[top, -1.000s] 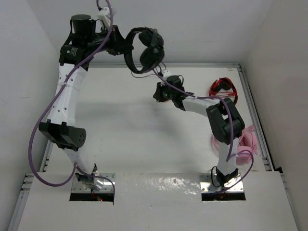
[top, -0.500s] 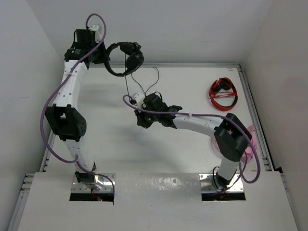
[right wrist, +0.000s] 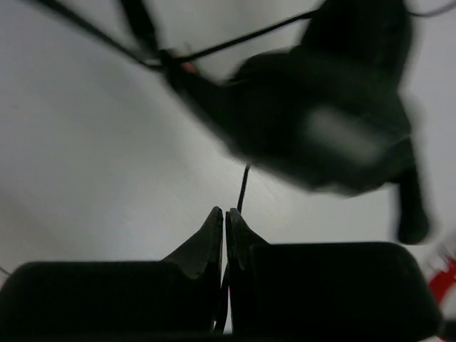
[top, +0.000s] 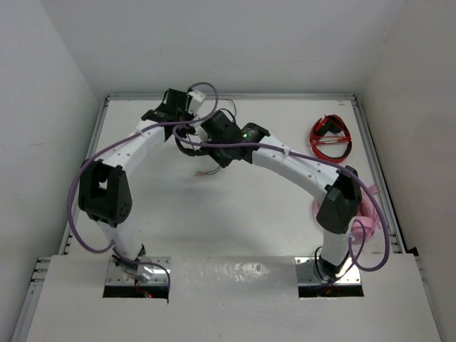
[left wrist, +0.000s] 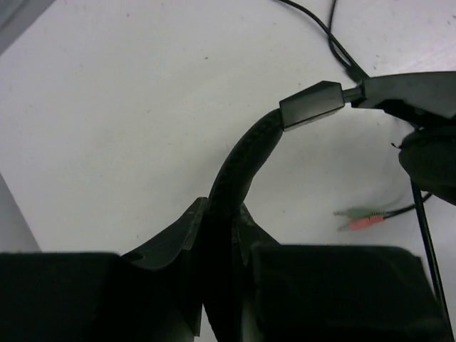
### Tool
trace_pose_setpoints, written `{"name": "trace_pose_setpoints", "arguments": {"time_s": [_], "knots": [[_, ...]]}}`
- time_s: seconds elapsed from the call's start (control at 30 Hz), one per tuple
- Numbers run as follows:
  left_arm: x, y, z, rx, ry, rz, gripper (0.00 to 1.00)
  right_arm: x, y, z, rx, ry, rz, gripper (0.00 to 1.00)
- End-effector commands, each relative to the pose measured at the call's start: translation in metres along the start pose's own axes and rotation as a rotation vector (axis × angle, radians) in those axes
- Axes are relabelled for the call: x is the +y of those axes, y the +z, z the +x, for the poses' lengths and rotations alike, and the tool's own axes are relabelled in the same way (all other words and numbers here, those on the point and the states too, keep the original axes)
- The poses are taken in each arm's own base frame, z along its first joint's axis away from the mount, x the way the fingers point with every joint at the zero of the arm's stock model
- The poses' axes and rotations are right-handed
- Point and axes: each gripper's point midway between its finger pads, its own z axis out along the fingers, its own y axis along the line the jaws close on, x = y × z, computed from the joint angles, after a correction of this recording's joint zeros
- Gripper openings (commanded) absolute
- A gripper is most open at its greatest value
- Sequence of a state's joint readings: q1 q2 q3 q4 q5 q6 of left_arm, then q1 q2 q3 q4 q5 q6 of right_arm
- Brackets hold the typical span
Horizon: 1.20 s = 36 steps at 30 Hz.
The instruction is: Wrap the headphones
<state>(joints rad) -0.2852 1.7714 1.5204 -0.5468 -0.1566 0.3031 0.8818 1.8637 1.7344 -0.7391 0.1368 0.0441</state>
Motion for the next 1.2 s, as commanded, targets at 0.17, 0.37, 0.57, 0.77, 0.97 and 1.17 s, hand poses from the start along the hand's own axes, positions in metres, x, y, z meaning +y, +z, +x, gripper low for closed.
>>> {"name": "trace_pose_setpoints", "arguments": {"time_s": [0.17,0.37,0.57,0.77,0.97,1.17], "knots": [[0.024,-0.046,-0.032,-0.156,0.273,-0.087,0.0,-0.136,-0.101,-0.02,-0.033,-0.014,0.566,0.0],[-0.001,-0.065,-0.025,-0.136,0.348,0.036,0.0,-0.172,-0.115,0.002,-0.024,0.06,0.681,0.0],[-0.068,-0.083,-0.019,-0.14,0.445,0.195,0.0,-0.188,-0.124,-0.066,-0.28,0.006,0.634,0.0],[-0.109,-0.118,-0.036,-0.157,0.275,0.429,0.0,-0.232,-0.091,-0.079,-0.407,0.139,0.557,0.0],[-0.132,-0.174,-0.046,-0.186,0.162,0.651,0.0,-0.224,-0.057,-0.079,-0.571,0.37,0.263,0.0],[-0.147,-0.203,-0.058,-0.22,0.121,0.78,0.0,-0.175,-0.026,-0.096,-0.664,0.401,-0.089,0.1]]}}
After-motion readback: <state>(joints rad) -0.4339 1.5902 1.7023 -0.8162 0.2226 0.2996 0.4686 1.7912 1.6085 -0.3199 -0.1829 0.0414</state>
